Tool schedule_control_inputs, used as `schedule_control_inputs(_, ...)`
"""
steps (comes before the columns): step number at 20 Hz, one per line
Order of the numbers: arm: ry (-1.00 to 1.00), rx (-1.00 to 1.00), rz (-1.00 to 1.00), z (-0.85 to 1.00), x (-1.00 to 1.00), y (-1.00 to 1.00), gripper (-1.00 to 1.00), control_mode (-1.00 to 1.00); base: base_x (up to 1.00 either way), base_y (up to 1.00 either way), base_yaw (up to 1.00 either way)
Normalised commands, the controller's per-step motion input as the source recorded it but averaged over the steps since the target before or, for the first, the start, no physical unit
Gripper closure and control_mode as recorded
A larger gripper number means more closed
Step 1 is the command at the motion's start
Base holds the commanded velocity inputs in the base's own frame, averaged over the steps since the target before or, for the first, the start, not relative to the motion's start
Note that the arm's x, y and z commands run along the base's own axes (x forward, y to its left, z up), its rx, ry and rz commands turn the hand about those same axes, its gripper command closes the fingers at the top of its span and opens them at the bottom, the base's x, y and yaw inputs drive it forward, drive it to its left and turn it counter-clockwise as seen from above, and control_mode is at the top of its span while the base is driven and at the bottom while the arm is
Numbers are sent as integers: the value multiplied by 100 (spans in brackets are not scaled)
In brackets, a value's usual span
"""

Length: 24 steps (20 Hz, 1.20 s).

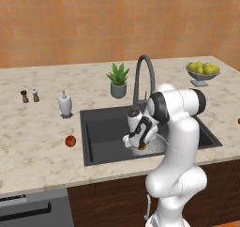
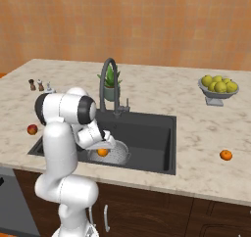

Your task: Put the colander in the sink, put the tangerine, apple, orange in the colander, and turn on the sink faucet and pour water over the colander.

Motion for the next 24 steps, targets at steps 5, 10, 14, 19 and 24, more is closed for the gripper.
schedule_control_inputs(5,1,0,4,-11,10,0,100,-100,0,0,0)
schedule_control_inputs(10,5,0,2,-4,1,-3,-100,-100,0,0,0)
schedule_control_inputs(14,10,0,0,0,-2,-3,-100,-100,0,0,0)
schedule_control_inputs(19,4,0,0,23,-11,3,-100,-100,0,0,0)
schedule_control_inputs(24,0,0,0,47,-31,13,-100,-100,0,0,0)
